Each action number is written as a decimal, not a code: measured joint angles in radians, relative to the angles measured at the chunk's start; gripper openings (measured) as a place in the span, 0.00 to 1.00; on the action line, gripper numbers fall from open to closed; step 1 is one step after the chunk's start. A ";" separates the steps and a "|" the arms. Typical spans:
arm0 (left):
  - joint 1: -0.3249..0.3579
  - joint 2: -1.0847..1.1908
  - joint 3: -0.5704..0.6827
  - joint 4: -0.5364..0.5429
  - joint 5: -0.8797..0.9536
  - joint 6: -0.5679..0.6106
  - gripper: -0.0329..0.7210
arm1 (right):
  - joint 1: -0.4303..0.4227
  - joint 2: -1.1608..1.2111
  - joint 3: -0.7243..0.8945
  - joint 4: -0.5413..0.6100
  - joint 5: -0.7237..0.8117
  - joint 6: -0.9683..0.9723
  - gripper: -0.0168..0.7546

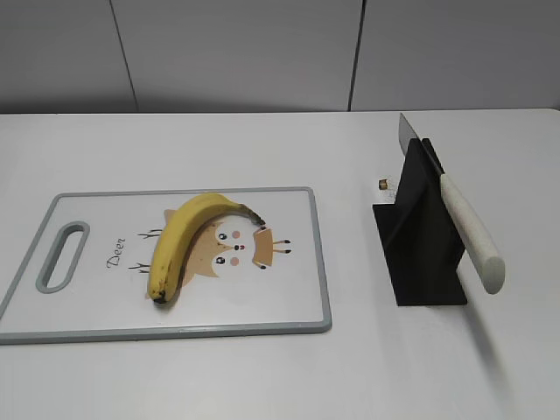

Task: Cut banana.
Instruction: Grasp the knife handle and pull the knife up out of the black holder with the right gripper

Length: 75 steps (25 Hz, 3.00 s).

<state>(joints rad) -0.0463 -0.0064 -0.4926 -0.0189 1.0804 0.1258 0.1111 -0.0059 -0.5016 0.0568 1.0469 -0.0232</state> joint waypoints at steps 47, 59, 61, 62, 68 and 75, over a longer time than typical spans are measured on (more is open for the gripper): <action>0.000 0.000 0.000 -0.058 0.000 0.068 0.85 | 0.146 1.009 -0.572 0.048 0.168 0.136 0.79; 0.000 0.000 0.000 -0.059 0.000 0.069 0.82 | 0.317 1.288 -0.653 -0.001 0.166 0.311 0.79; 0.000 0.000 0.000 -0.059 0.000 0.069 0.82 | 0.319 1.321 -0.655 -0.005 0.166 0.329 0.79; 0.000 0.000 0.000 -0.059 0.000 0.069 0.82 | 0.320 1.340 -0.655 -0.006 0.166 0.334 0.79; 0.000 0.000 0.000 -0.059 0.000 0.070 0.82 | 0.320 1.437 -0.657 -0.016 0.161 0.339 0.79; 0.000 0.000 0.000 -0.059 0.000 0.070 0.82 | 0.320 1.525 -0.657 -0.091 0.133 0.363 0.79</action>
<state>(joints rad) -0.0463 -0.0064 -0.4926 -0.0776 1.0804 0.1954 0.4311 1.5196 -1.1583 -0.0344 1.1798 0.3396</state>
